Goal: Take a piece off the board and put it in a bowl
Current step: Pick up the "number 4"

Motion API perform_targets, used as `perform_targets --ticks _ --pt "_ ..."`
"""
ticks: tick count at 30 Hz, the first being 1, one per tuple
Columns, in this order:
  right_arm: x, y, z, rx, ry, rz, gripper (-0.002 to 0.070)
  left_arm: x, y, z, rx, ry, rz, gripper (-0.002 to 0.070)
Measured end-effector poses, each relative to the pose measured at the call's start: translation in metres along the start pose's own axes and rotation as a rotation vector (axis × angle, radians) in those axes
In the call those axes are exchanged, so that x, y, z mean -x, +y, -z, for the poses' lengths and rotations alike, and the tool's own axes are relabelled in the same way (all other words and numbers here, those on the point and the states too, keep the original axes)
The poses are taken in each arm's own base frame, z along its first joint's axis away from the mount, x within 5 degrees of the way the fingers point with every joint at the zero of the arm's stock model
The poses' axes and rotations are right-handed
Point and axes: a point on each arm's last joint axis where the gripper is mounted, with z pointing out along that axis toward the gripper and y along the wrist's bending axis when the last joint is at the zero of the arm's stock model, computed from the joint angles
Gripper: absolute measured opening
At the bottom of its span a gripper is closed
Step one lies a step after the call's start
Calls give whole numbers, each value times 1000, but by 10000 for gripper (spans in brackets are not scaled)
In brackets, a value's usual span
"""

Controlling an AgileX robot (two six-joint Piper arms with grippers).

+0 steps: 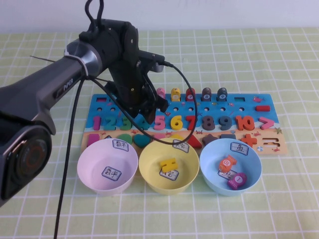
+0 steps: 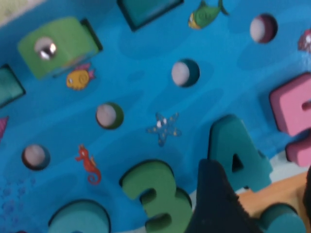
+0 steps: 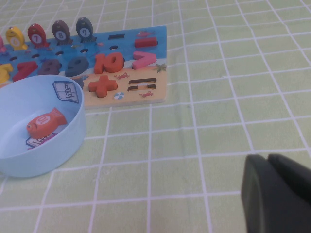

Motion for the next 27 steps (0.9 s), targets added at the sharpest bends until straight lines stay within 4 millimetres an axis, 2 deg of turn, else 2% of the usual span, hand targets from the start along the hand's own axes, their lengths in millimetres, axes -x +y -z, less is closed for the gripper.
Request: perform_targets --ticks 7,17,27 --pt "0 0 0 0 0 0 -17 2 0 -1 2 -23 6 335" --pt "0 0 0 0 0 0 -17 1 1 -18 0 13 13 335" --pt "0 0 0 0 0 0 -17 1 1 -19 0 16 11 335"
